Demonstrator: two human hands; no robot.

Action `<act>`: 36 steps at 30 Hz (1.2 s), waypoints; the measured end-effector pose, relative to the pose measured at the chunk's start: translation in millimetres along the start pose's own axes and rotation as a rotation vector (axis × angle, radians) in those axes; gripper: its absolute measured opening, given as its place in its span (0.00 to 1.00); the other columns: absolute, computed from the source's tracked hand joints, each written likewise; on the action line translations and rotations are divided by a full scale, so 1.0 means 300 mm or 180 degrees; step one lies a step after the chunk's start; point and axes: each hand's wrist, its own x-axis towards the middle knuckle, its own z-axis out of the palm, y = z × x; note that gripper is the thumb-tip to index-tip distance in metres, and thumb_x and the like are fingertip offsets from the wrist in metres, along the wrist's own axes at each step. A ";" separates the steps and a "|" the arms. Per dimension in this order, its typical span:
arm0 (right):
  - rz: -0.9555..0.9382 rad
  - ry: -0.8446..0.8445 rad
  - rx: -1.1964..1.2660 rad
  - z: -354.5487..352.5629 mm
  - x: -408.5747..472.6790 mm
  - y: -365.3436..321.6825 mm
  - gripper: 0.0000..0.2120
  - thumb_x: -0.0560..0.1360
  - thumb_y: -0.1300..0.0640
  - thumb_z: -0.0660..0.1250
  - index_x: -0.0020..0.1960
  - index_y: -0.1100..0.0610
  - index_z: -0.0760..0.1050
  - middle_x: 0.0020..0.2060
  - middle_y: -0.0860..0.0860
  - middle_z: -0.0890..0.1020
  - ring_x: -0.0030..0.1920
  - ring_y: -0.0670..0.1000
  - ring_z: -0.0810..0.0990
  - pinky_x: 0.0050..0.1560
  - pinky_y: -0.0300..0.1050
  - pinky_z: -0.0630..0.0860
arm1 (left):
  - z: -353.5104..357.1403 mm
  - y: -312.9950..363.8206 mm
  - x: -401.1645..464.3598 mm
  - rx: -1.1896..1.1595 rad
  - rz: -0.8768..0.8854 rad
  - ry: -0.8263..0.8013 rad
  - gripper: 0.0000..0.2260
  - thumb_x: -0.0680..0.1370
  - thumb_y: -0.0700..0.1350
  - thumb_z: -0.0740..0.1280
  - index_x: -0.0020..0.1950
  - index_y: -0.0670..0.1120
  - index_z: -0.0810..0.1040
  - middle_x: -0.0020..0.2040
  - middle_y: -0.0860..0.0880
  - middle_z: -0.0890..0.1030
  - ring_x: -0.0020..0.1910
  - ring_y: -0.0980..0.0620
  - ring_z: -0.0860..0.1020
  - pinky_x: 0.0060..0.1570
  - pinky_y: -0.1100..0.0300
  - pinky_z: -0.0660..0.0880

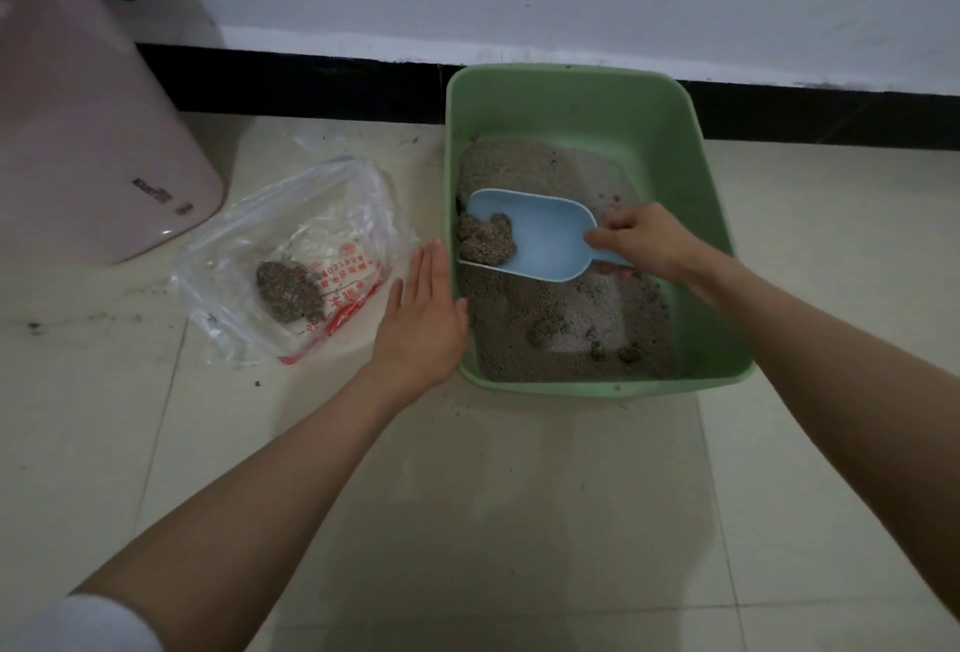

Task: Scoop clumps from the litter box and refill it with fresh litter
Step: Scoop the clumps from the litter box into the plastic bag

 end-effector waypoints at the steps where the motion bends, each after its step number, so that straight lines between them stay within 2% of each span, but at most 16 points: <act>1: 0.0024 -0.0047 0.0065 0.009 -0.005 0.013 0.11 0.78 0.55 0.63 0.40 0.59 0.77 0.30 0.50 0.76 0.29 0.45 0.72 0.26 0.31 0.69 | 0.002 -0.001 0.000 0.0057 0.0021 0.0029 0.28 0.82 0.46 0.48 0.75 0.41 0.34 0.77 0.44 0.38 0.76 0.50 0.38 0.74 0.51 0.42; 2: 0.0037 -0.0103 0.0111 0.017 -0.008 0.026 0.12 0.78 0.54 0.63 0.42 0.61 0.77 0.33 0.52 0.76 0.31 0.46 0.72 0.27 0.32 0.68 | 0.003 -0.002 0.000 0.0125 0.0051 0.0065 0.28 0.82 0.46 0.48 0.75 0.41 0.34 0.77 0.45 0.38 0.76 0.50 0.38 0.74 0.52 0.42; 6: 0.0074 -0.0188 0.0378 0.038 -0.026 0.052 0.17 0.79 0.51 0.61 0.54 0.65 0.78 0.52 0.62 0.78 0.44 0.52 0.73 0.45 0.43 0.68 | 0.003 -0.005 -0.001 0.0427 0.0195 0.0194 0.28 0.82 0.47 0.48 0.75 0.42 0.34 0.77 0.46 0.36 0.75 0.50 0.37 0.74 0.52 0.40; 9: 0.0053 -0.0131 0.0606 0.043 -0.054 0.056 0.18 0.79 0.51 0.60 0.58 0.65 0.76 0.58 0.62 0.77 0.53 0.59 0.76 0.54 0.48 0.70 | -0.005 -0.011 -0.001 0.0533 0.0214 0.0143 0.28 0.82 0.49 0.47 0.75 0.43 0.34 0.76 0.47 0.36 0.75 0.51 0.37 0.74 0.51 0.40; 11: 0.0080 -0.0028 0.0692 0.034 -0.074 0.058 0.19 0.79 0.51 0.60 0.58 0.66 0.75 0.59 0.62 0.76 0.54 0.61 0.76 0.58 0.51 0.71 | -0.015 -0.019 0.003 0.0604 0.0246 0.0048 0.28 0.82 0.51 0.46 0.75 0.43 0.34 0.76 0.47 0.36 0.75 0.52 0.36 0.75 0.51 0.41; 13: 0.0075 0.0089 0.0778 0.015 -0.098 0.050 0.17 0.79 0.51 0.60 0.58 0.64 0.76 0.58 0.60 0.77 0.47 0.54 0.76 0.51 0.44 0.72 | -0.026 -0.029 0.009 0.0736 0.0286 -0.0054 0.28 0.82 0.54 0.44 0.75 0.43 0.33 0.76 0.48 0.35 0.75 0.52 0.35 0.75 0.51 0.41; 16: -0.0007 0.0277 0.0810 -0.021 -0.135 0.010 0.15 0.79 0.52 0.61 0.55 0.63 0.77 0.48 0.58 0.80 0.36 0.46 0.75 0.35 0.31 0.72 | -0.038 -0.050 0.004 0.0845 0.0427 -0.0089 0.29 0.81 0.57 0.41 0.74 0.44 0.33 0.76 0.48 0.35 0.74 0.52 0.34 0.74 0.52 0.39; 20: -0.0189 0.0437 0.0872 -0.036 -0.186 -0.094 0.10 0.79 0.53 0.62 0.50 0.59 0.78 0.36 0.51 0.78 0.31 0.45 0.74 0.25 0.27 0.70 | -0.033 -0.140 -0.064 0.0701 0.0575 -0.0009 0.31 0.78 0.61 0.38 0.76 0.46 0.36 0.77 0.49 0.37 0.74 0.55 0.34 0.74 0.55 0.38; 23: -0.0220 0.0263 0.0977 -0.003 -0.216 -0.188 0.10 0.78 0.52 0.63 0.51 0.57 0.78 0.35 0.52 0.80 0.29 0.48 0.76 0.28 0.32 0.74 | -0.039 -0.270 -0.125 0.0747 0.0266 0.0132 0.36 0.72 0.62 0.32 0.76 0.46 0.39 0.77 0.48 0.39 0.75 0.52 0.36 0.73 0.53 0.39; 26: -0.0156 -0.0033 0.1040 0.085 -0.224 -0.284 0.11 0.78 0.53 0.62 0.50 0.60 0.78 0.35 0.55 0.80 0.28 0.49 0.75 0.26 0.34 0.74 | -0.056 -0.395 -0.181 0.0808 -0.0127 0.0047 0.28 0.81 0.56 0.42 0.77 0.44 0.43 0.77 0.45 0.40 0.76 0.47 0.38 0.73 0.49 0.41; 28: -0.0015 -0.0216 0.0973 0.160 -0.221 -0.348 0.12 0.79 0.54 0.62 0.49 0.63 0.77 0.36 0.57 0.79 0.28 0.49 0.75 0.25 0.35 0.74 | -0.060 -0.462 -0.211 0.1055 -0.0298 -0.0048 0.26 0.82 0.51 0.47 0.77 0.43 0.43 0.77 0.44 0.40 0.76 0.46 0.38 0.73 0.48 0.42; 31: 0.0246 -0.0483 0.0846 0.265 -0.203 -0.438 0.13 0.79 0.55 0.62 0.51 0.66 0.76 0.39 0.58 0.79 0.29 0.49 0.75 0.25 0.38 0.73 | -0.067 -0.526 -0.237 0.1241 -0.0430 -0.0184 0.27 0.82 0.50 0.48 0.77 0.43 0.41 0.77 0.44 0.38 0.75 0.45 0.37 0.73 0.48 0.42; 34: 0.0378 -0.0499 0.0640 0.351 -0.168 -0.508 0.13 0.79 0.57 0.61 0.54 0.67 0.75 0.36 0.58 0.77 0.29 0.49 0.73 0.25 0.37 0.71 | -0.076 -0.546 -0.241 0.1186 -0.0416 -0.0209 0.27 0.82 0.49 0.48 0.77 0.43 0.41 0.77 0.44 0.38 0.75 0.46 0.37 0.73 0.48 0.41; 36: 0.0387 -0.0506 0.0439 0.396 -0.140 -0.542 0.12 0.79 0.59 0.59 0.54 0.68 0.75 0.37 0.59 0.78 0.28 0.50 0.73 0.26 0.39 0.71 | -0.081 -0.548 -0.239 0.1226 -0.0384 -0.0193 0.27 0.82 0.50 0.48 0.77 0.43 0.41 0.77 0.44 0.39 0.75 0.46 0.37 0.73 0.49 0.40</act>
